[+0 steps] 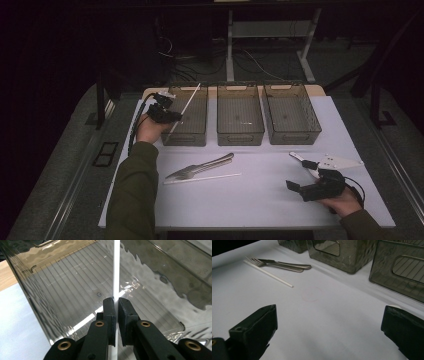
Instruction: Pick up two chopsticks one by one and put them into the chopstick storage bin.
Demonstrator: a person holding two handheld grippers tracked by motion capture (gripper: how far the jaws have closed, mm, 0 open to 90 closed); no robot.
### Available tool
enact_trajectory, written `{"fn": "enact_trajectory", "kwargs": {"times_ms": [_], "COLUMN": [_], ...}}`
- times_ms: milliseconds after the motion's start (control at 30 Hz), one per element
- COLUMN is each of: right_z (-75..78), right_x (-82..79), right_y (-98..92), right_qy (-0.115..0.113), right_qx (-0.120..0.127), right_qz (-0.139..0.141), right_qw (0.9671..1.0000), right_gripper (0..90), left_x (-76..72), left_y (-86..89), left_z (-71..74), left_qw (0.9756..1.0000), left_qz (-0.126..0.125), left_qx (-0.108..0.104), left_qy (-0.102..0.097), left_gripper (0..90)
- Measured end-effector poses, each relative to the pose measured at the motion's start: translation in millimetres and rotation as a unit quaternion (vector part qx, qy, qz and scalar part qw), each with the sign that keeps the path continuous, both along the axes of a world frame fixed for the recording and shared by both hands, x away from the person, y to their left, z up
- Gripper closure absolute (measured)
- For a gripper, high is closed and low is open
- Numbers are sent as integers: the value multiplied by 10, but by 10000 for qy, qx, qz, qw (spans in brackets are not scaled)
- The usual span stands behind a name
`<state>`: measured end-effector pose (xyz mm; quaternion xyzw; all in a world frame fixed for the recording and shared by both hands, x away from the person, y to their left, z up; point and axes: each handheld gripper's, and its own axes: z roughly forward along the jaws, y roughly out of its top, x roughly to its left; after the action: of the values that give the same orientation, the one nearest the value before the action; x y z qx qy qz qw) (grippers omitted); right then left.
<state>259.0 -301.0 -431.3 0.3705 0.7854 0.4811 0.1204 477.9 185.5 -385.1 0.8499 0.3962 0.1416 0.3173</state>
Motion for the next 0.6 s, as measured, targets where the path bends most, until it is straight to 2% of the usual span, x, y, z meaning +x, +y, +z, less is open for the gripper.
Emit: {"fn": "enact_trajectory", "kwargs": {"times_ms": [200, 233, 400, 500, 600], "right_z": [1, 1, 1, 1, 4], "right_x": [-3, -3, -4, -3, -6], "right_y": [0, -1, 0, 1, 0], "right_qy": [-13, -14, -11, -11, -25], "right_qx": [1, 4, 6, -2, 4], "right_qz": [17, 12, 24, 26, 21], "right_qw": [10000, 10000, 10000, 10000, 10000], "right_gripper": [6, 6, 6, 6, 6], "left_x": [12, 12, -8, -46, -115], "left_y": [-29, -30, -31, -28, -33], "left_z": [-22, -17, 22, 88, 180], "left_qw": [9999, 10000, 9999, 9997, 9992], "left_qz": [91, 80, 40, 5, -114], "left_qx": [31, 40, -4, -135, -283], "left_qy": [-32, -41, -117, -213, -269], "left_gripper": [804, 775, 740, 694, 607]}}
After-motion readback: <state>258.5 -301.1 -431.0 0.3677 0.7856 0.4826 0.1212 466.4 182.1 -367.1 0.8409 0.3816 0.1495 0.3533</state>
